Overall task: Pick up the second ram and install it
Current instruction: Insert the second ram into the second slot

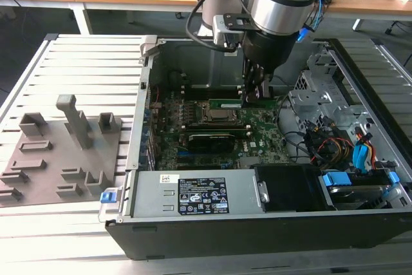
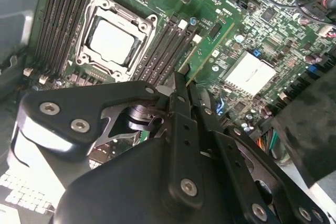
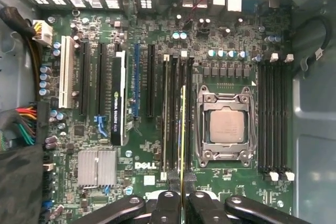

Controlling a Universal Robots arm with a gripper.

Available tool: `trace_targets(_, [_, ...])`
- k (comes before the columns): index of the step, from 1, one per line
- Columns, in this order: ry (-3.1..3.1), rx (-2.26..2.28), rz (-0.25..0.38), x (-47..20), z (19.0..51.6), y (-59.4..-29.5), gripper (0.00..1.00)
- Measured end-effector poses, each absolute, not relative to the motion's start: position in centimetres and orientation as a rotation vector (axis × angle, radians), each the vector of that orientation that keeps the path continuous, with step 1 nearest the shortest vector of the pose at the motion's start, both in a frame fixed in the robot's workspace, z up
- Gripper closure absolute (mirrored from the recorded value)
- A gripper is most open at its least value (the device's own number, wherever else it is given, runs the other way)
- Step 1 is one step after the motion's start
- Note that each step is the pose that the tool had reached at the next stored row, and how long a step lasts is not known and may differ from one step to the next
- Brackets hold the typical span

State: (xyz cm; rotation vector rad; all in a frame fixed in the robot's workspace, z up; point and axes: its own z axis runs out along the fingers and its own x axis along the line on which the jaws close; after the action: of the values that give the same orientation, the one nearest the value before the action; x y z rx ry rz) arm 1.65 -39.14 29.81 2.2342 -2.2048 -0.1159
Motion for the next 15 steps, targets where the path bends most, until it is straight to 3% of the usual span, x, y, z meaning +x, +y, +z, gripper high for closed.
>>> trace_targets(15, [-2.204, 2.235, -0.116, -2.1, 24.3, -38.7, 0.86])
